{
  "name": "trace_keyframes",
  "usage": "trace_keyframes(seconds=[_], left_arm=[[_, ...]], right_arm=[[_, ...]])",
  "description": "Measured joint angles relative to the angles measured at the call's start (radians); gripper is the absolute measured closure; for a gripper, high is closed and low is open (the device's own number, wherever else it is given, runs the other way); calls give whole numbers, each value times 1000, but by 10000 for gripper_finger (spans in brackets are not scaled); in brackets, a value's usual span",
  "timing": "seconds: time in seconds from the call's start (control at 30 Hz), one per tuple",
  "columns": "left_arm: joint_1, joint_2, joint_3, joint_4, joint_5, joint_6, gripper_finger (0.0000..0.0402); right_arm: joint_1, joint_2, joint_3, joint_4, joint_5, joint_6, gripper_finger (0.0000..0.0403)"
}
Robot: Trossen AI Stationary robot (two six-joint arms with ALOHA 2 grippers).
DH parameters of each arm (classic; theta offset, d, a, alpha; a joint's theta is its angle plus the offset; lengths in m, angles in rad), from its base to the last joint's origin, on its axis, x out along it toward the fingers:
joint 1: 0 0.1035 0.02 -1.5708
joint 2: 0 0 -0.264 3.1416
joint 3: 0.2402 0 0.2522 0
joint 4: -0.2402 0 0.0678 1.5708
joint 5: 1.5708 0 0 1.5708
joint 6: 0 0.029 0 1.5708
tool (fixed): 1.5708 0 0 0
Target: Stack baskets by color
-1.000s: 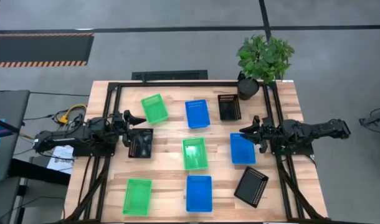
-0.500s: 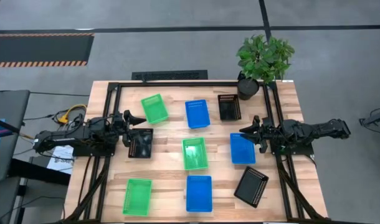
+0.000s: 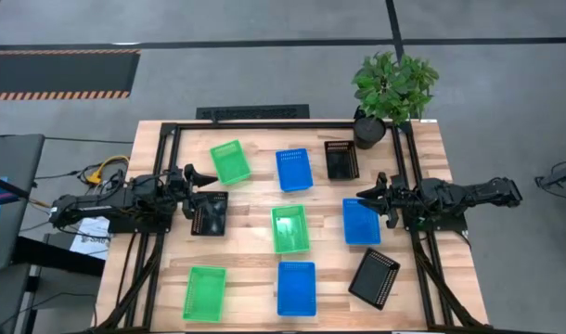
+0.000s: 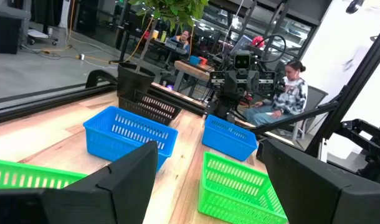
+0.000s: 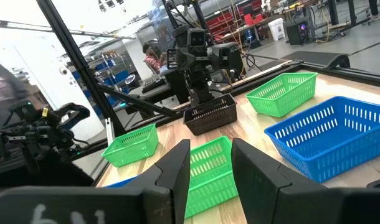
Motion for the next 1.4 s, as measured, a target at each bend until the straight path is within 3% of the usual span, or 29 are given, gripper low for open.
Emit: trace_keyframes(seconds=[0.6, 0.8, 1.13, 1.27, 1.4], left_arm=[[0, 0, 0, 0, 0, 0, 123], [0, 0, 0, 8, -36, -65, 123], [0, 0, 0, 9, -58, -387, 123], [0, 0, 0, 32, -111, -416, 123], [0, 0, 0, 33, -197, -569, 123]], right_arm=[[0, 0, 0, 0, 0, 0, 263], [0, 0, 0, 0, 0, 0, 262], [0, 0, 0, 0, 0, 0, 264], [0, 0, 0, 0, 0, 1, 264], [0, 0, 0, 31, 0, 104, 266]])
